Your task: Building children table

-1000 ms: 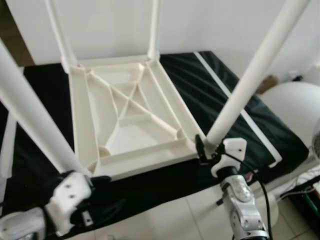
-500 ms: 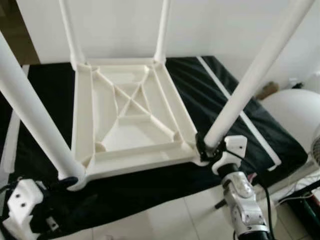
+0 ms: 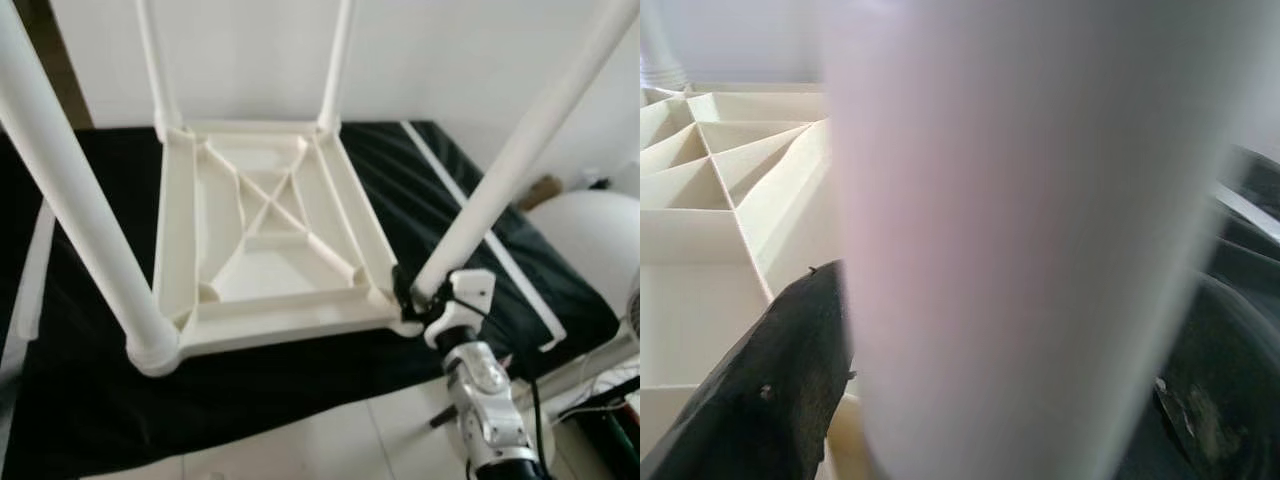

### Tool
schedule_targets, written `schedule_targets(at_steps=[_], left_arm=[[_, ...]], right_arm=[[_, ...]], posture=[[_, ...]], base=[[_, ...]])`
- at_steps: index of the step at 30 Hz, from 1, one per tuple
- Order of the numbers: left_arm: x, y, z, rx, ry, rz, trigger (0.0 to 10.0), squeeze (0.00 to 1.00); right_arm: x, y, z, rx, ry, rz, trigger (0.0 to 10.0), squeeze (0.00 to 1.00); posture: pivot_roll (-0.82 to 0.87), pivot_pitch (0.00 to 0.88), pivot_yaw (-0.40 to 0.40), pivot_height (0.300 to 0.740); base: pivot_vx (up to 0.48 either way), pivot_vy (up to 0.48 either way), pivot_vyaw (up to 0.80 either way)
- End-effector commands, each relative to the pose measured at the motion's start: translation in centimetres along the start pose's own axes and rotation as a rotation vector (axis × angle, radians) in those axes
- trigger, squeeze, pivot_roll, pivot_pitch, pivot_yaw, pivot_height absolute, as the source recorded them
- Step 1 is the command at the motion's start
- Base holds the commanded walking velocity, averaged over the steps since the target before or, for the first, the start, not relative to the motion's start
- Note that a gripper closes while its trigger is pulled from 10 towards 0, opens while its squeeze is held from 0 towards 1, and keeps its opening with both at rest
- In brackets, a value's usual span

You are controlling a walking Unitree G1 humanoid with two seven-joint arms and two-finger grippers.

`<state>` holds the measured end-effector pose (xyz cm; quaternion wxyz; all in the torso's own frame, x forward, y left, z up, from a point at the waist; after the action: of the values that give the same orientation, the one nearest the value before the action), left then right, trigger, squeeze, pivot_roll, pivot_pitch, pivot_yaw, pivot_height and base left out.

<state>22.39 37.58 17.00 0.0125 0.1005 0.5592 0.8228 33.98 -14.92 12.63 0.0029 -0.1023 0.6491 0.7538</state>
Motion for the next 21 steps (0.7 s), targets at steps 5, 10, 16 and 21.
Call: schedule_targets(at_steps=[5, 10, 16, 21], left_arm=[[-2.7, -0.2, 0.7, -0.018, 0.03, -0.004, 10.0, 0.0], [-6.6, 1.9, 0.9, -0.024, 0.025, -0.088, 10.0, 0.0], [-10.2, 3.5, 1.5, 0.036, 0.088, -0.15, 10.0, 0.0], [-13.5, 5.1, -0.4, 0.073, 0.079, -0.225, 10.0, 0.0]], right_arm=[[0.9, -1.0, 0.1, -0.006, 0.004, 0.034, 10.0, 0.0], [2.3, -1.9, 1.2, -0.009, 0.026, 0.06, 10.0, 0.0], [3.5, -2.3, 1.0, -0.016, 0.0, 0.072, 10.0, 0.0], [5.3, -3.3, 0.3, 0.001, -0.032, 0.11, 10.0, 0.0]], posture=[[0.12, 0.078, -0.083, 0.74], [0.09, 0.083, -0.07, 0.74], [0.07, 0.084, -0.054, 0.74], [0.04, 0.089, -0.04, 0.74]], base=[[0.0, 0.0, 0.0], [0.0, 0.0, 0.0], [0.0, 0.0, 0.0], [0.0, 0.0, 0.0]])
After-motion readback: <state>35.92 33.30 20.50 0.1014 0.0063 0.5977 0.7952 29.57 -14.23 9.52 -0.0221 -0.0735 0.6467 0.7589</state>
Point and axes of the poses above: a point about 5 cm out from each wrist's last joint towards the gripper, its own x axis pointing back from the gripper into the wrist, its own y axis along the axis of the wrist's last joint, z = x × y, the point moved 6 cm from there along -x, pointing out of the wrist towards the gripper, and after that the axes turned 5 degrees about -x, right-handed, at the moved point
